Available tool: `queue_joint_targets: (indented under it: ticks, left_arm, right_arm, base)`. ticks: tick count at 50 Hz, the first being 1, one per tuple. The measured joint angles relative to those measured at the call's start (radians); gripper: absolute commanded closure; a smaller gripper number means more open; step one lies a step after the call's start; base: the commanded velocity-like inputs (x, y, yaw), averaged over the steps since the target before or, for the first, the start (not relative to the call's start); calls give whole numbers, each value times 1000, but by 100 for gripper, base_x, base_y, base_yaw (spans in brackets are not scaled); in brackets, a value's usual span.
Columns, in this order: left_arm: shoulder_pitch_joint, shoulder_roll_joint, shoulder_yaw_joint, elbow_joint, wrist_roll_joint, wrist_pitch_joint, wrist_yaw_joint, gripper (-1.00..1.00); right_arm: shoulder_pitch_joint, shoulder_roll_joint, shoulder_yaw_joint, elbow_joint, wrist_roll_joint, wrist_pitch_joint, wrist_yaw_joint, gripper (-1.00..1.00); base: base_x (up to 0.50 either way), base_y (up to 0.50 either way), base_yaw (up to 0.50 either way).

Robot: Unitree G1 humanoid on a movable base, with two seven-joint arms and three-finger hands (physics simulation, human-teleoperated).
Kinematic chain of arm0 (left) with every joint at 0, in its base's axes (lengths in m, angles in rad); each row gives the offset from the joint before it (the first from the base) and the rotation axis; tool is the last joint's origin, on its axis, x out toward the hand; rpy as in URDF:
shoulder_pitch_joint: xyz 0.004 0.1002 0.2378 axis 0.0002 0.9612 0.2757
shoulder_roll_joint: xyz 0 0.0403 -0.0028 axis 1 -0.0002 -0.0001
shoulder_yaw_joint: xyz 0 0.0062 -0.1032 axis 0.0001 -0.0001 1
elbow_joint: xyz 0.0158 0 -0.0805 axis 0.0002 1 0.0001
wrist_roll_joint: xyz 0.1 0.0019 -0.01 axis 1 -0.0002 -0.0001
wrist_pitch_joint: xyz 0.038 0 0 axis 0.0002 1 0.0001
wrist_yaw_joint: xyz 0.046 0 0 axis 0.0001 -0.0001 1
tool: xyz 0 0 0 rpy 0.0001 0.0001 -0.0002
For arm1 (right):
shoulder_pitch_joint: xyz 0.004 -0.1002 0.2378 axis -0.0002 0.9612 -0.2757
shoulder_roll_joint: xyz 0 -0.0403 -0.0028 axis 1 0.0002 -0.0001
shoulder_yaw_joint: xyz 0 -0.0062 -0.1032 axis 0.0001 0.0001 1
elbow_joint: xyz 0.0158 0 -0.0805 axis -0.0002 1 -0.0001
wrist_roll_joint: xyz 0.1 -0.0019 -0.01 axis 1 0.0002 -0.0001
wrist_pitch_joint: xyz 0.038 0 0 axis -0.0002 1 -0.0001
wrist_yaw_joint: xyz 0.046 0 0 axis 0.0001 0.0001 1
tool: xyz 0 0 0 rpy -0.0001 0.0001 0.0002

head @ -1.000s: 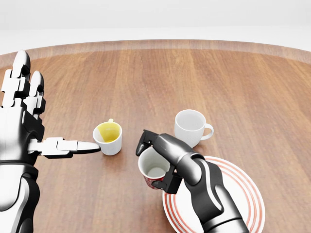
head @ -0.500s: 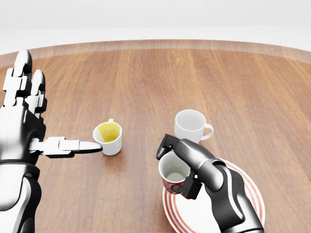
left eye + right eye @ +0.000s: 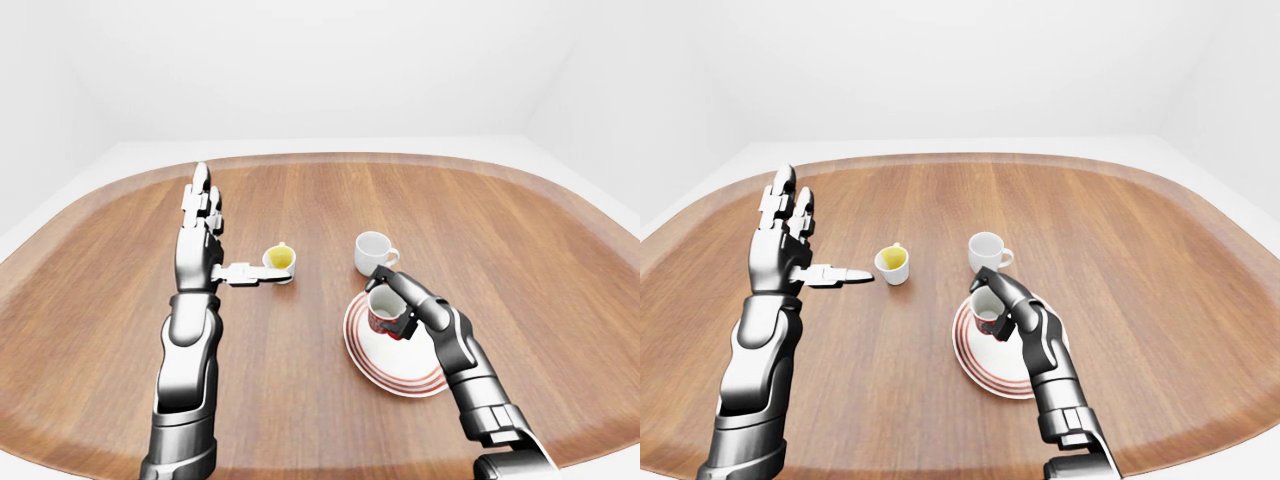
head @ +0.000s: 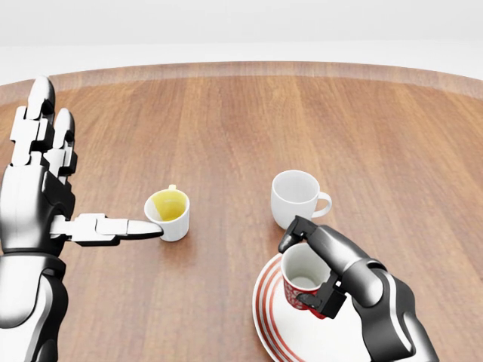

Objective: Pick up the red mug and put it on the plate

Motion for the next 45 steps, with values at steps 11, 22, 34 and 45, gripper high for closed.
queue_joint_targets:
  ticks: [11,22,34,45]
  left_arm:
    - [2,-3,-3,2,4,0,0,-100]
    - [4,-4,-4,4,5,0,0,-100]
    - [6,-5,-5,4,5,0,0,-100]
    - [10,-5,-3,5,4,0,0,-100]
  right_arm:
    - [2,-31,-23,68,40,0,-35,100]
    - [-7,-51,-35,135,68,0,-65,100]
    - [-28,-68,-40,224,91,0,-98,100]
    - [-52,-73,-35,294,100,0,-124,100]
  base:
    - [0,0,0]
    - [0,0,0]
    - [0,0,0]
    - [0,0,0]
